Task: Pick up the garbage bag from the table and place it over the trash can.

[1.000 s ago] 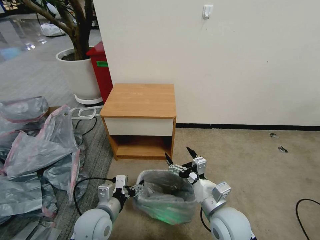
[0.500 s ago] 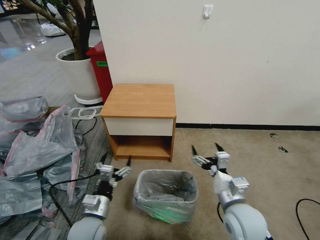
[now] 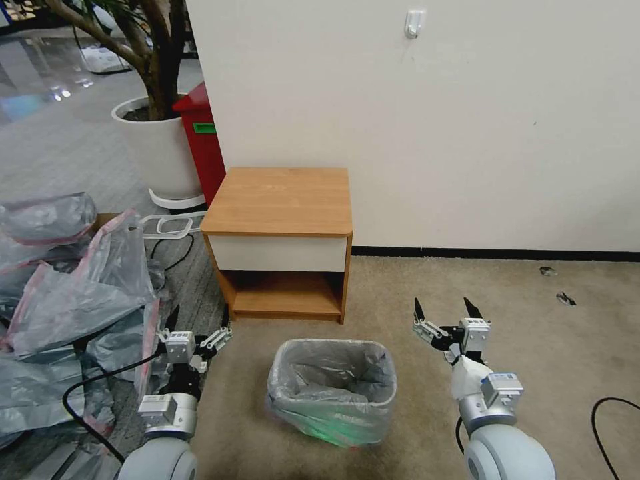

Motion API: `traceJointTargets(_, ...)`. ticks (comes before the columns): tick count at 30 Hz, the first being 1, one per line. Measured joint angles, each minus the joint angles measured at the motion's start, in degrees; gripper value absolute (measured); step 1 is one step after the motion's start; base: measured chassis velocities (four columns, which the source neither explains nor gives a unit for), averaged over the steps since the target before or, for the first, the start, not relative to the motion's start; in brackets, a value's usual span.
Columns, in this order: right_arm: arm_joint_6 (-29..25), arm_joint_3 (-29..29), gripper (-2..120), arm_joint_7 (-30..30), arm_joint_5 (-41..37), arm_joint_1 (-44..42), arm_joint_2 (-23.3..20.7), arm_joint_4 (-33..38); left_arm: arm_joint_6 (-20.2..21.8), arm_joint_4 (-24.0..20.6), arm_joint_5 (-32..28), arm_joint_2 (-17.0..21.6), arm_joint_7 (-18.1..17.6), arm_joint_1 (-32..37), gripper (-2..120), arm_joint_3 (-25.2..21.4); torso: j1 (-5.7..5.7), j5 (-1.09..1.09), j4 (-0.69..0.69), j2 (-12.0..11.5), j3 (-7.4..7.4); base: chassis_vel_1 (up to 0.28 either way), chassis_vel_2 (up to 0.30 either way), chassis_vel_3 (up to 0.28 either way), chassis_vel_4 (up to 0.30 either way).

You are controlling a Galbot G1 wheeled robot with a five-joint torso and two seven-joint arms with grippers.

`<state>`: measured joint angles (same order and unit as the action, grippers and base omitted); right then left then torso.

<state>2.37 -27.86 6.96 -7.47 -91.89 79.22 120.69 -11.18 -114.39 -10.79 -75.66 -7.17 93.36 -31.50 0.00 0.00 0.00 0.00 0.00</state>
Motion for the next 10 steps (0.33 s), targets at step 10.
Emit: traceJointTargets(10, 0.00, 0.11, 100, -0.10, -0.02, 0.04, -0.01, 0.00, 0.36, 0.00, -0.10, 0.00, 0.00, -0.04, 100, 0.07, 0.00, 0.00, 0.00, 0.00, 0.00, 0.000, 0.000, 0.000, 0.000)
